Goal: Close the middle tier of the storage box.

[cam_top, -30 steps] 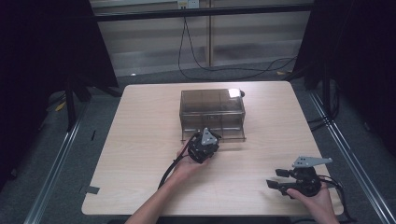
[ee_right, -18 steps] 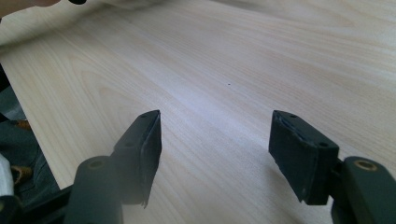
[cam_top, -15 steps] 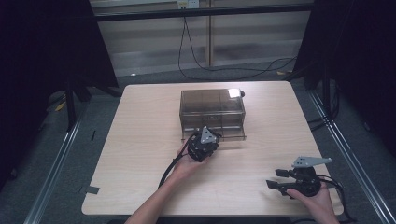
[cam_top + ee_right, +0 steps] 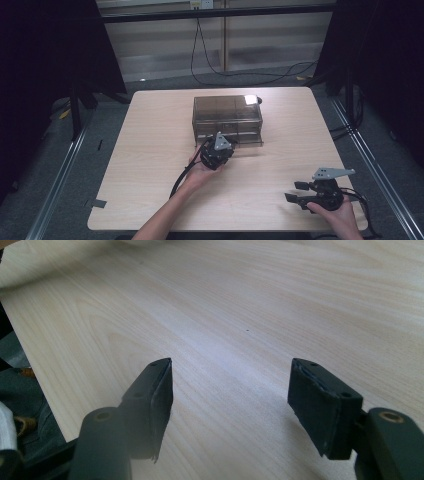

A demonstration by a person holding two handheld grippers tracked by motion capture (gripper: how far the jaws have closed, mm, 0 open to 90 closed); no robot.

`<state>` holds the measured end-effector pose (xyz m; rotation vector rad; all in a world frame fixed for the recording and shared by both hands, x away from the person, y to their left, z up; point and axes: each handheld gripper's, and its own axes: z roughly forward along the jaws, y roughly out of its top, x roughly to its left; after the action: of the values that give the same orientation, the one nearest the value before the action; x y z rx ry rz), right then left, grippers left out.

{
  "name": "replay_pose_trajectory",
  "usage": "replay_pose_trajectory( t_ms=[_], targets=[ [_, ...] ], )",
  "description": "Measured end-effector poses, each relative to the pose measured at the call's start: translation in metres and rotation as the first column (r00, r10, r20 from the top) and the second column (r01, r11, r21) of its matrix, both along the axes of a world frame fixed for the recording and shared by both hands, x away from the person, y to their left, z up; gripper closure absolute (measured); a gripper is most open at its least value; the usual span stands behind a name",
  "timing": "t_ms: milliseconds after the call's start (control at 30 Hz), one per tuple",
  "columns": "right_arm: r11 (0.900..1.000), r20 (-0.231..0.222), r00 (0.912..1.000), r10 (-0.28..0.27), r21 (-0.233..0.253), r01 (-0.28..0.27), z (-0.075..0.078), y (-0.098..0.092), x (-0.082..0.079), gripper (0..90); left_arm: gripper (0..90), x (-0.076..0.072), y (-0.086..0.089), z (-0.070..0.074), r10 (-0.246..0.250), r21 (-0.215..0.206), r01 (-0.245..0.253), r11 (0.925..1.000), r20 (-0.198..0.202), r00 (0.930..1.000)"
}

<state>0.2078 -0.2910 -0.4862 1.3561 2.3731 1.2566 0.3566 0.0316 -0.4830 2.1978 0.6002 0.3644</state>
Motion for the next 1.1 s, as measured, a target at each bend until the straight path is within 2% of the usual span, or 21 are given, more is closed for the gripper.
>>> replay_pose_trajectory(
  t_ms=[167,200,333,367,400,467,500,600,700,867,1100],
  targets=[
    [1.0,-0.001,1.0,-0.001,0.003,0.001,0.0,0.0,0.0,35.0,90.0,0.002,0.0,0.002,-0.008,0.017,0.008,0.9998,0.002,1.0],
    [1.0,-0.002,1.0,0.001,0.003,-0.001,0.0,0.0,0.0,35.0,90.0,0.002,-0.001,0.002,0.001,0.007,-0.001,1.0,-0.002,1.0],
    [1.0,0.003,1.0,0.003,0.003,-0.003,0.0,0.0,0.0,35.0,90.0,0.004,-0.001,0.003,0.001,0.013,-0.001,0.9999,0.0,1.0],
    [1.0,-0.001,1.0,0.002,0.003,-0.002,0.0,0.0,0.0,35.0,89.9,0.004,-0.001,0.002,0.011,-0.003,-0.011,0.9999,-0.005,0.9999],
    [1.0,0.001,1.0,0.003,0.004,-0.003,0.0,0.0,0.0,35.0,89.6,0.004,-0.001,0.003,0.003,0.013,-0.003,0.9999,-0.003,1.0],
    [1.0,0.0,1.0,-0.003,0.006,0.003,0.001,-0.001,0.0,35.0,89.7,0.005,-0.001,0.004,0.005,0.011,-0.005,0.9999,0.0,1.0],
    [1.0,0.002,1.0,-0.003,0.005,0.003,0.001,-0.001,0.0,35.0,89.6,0.006,0.0,0.005,-0.008,0.024,0.007,0.9997,0.006,1.0],
    [1.0,-0.001,1.0,-0.002,0.004,0.002,0.001,-0.001,0.0,35.0,89.8,0.006,0.0,0.006,0.007,0.008,-0.007,0.9999,0.005,1.0],
    [1.0,0.002,1.0,-0.002,0.005,0.002,0.001,-0.001,0.0,35.0,89.9,0.008,0.001,0.006,0.011,0.022,-0.011,0.9997,0.006,0.9999],
    [1.0,0.003,1.0,-0.002,0.006,0.002,0.001,-0.001,0.0,35.0,89.8,0.009,0.001,0.006,0.016,0.011,-0.016,0.9998,0.003,0.9999],
    [1.0,0.006,1.0,-0.002,0.008,0.002,0.001,-0.001,-0.001,35.0,89.4,0.011,0.002,0.006,0.021,0.018,-0.021,0.9996,0.002,0.9998]
  ],
)
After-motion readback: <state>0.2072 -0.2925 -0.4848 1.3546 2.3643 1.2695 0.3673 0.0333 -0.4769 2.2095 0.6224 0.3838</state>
